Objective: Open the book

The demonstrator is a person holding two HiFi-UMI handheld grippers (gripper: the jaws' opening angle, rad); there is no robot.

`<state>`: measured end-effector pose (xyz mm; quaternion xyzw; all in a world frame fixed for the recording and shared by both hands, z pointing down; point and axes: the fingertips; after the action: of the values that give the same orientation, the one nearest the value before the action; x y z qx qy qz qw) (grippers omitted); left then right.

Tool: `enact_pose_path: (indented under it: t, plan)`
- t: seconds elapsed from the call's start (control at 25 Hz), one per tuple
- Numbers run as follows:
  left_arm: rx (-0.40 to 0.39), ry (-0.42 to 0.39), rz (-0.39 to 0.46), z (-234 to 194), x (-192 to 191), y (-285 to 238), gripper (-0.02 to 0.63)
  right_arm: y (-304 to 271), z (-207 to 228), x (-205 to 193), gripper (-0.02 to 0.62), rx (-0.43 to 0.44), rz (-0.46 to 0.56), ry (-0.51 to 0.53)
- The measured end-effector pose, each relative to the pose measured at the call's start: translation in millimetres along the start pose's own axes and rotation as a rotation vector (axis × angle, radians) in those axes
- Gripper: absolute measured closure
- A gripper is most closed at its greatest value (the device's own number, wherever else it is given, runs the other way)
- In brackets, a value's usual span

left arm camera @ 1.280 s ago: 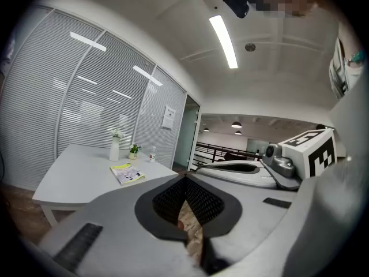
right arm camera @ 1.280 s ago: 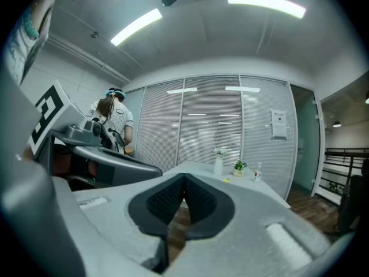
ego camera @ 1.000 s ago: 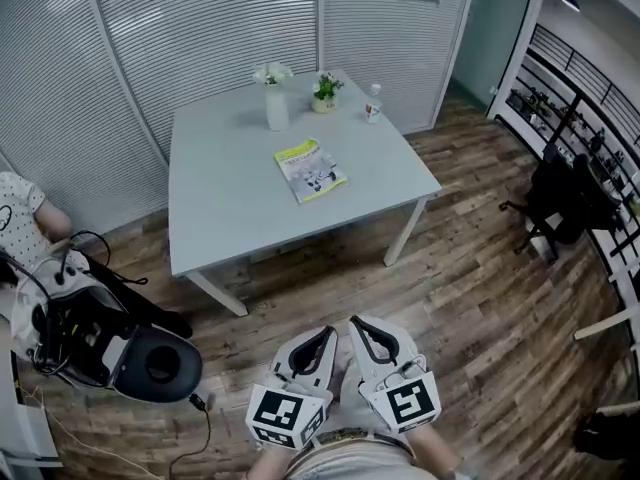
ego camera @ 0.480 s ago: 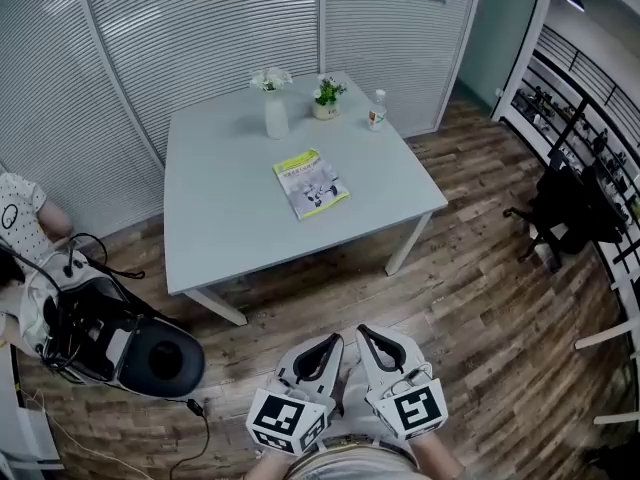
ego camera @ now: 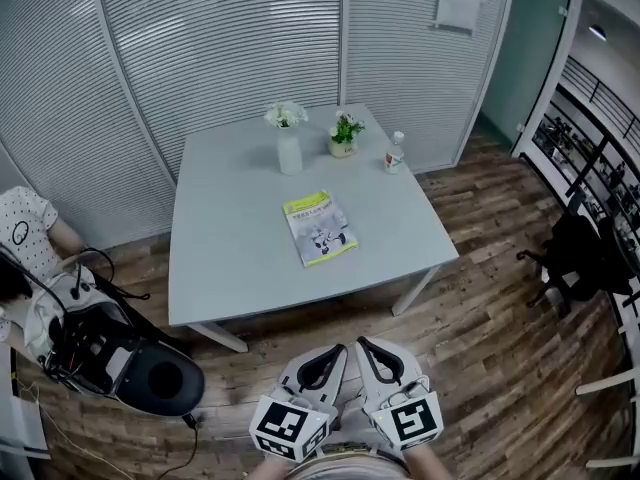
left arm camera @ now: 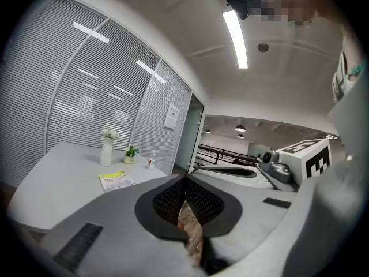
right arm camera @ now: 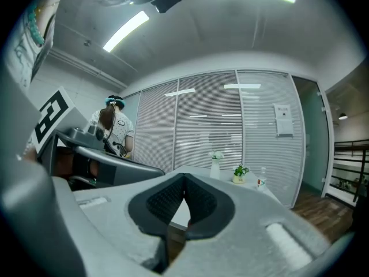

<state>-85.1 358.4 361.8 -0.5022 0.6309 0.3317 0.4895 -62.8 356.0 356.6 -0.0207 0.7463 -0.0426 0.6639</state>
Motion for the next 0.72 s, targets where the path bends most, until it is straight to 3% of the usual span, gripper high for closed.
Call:
enact_pose_path:
  t: [0.72]
  plan:
    - [0.157,0.023,0.038,-47.4,28.2,-117.6,0.607,-77.2,99.2,6.9,0.594,0.149,-0.018,-0.013]
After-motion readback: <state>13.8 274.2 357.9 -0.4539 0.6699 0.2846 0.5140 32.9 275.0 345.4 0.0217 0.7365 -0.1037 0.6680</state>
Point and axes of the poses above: the fingertips, and each gripper's own axes: y backward along the fingers, z to its right, x out of its top, and after that the axes turned 14 degrees about -x, right-handed
